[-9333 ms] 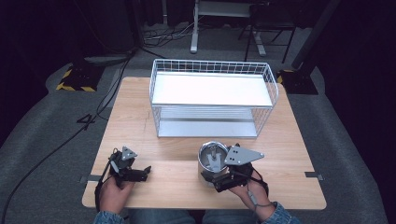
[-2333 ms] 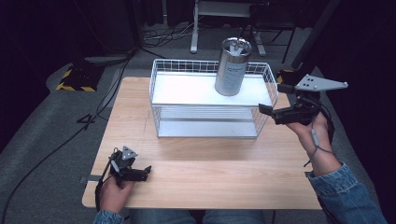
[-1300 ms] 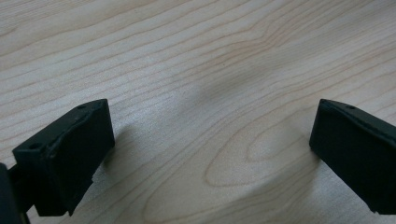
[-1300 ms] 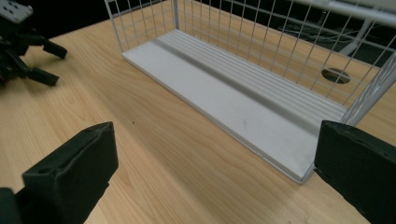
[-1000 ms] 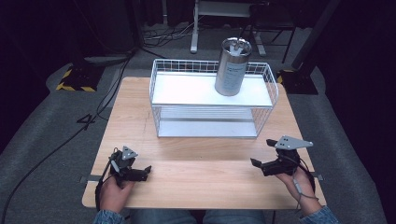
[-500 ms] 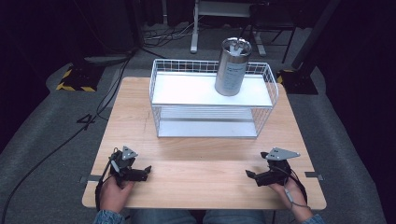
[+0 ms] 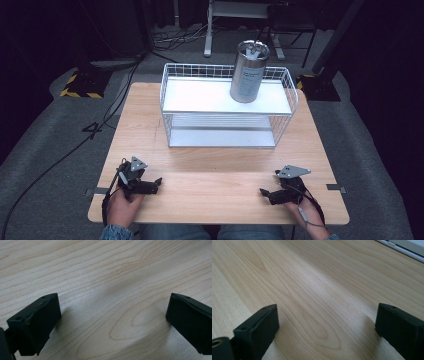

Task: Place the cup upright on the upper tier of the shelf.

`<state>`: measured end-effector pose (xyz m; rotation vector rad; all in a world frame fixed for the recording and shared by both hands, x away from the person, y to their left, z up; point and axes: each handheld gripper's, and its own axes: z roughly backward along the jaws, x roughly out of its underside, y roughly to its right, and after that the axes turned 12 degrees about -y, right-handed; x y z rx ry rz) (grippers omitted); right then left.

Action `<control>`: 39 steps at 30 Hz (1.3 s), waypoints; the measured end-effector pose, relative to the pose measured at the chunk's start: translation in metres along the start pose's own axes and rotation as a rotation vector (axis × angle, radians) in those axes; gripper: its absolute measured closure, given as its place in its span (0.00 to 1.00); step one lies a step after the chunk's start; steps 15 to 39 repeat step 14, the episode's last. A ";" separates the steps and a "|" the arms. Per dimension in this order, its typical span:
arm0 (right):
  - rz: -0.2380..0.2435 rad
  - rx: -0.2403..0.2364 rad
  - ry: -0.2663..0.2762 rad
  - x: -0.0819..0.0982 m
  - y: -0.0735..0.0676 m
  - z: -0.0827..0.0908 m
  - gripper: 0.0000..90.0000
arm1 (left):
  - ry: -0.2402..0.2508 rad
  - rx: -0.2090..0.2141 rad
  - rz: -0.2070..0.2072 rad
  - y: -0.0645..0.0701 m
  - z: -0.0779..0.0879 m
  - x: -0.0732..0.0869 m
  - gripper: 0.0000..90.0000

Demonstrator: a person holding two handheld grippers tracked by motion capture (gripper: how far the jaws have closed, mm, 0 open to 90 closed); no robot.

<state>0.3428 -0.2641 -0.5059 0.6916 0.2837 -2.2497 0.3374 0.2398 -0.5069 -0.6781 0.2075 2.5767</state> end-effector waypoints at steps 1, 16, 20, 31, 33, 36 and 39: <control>0.000 0.000 0.000 0.000 0.000 0.000 0.05 | 0.000 0.000 0.000 0.000 0.000 0.000 0.00; -0.021 0.012 -0.011 -0.002 0.000 -0.002 0.00 | 0.000 0.000 0.000 0.000 0.000 0.000 0.00; -0.021 0.012 -0.011 -0.002 0.000 -0.002 0.00 | 0.000 0.000 0.000 0.000 0.000 0.000 0.00; -0.021 0.012 -0.011 -0.002 0.000 -0.002 0.00 | 0.000 0.000 0.000 0.000 0.000 0.000 0.00; -0.021 0.012 -0.011 -0.002 0.000 -0.002 0.00 | 0.000 0.000 0.000 0.000 0.000 0.000 0.00; -0.021 0.012 -0.011 -0.002 0.000 -0.002 0.00 | 0.000 0.000 0.000 0.000 0.000 0.000 0.00; -0.021 0.012 -0.011 -0.002 0.000 -0.002 0.00 | 0.000 0.000 0.000 0.000 0.000 0.000 0.00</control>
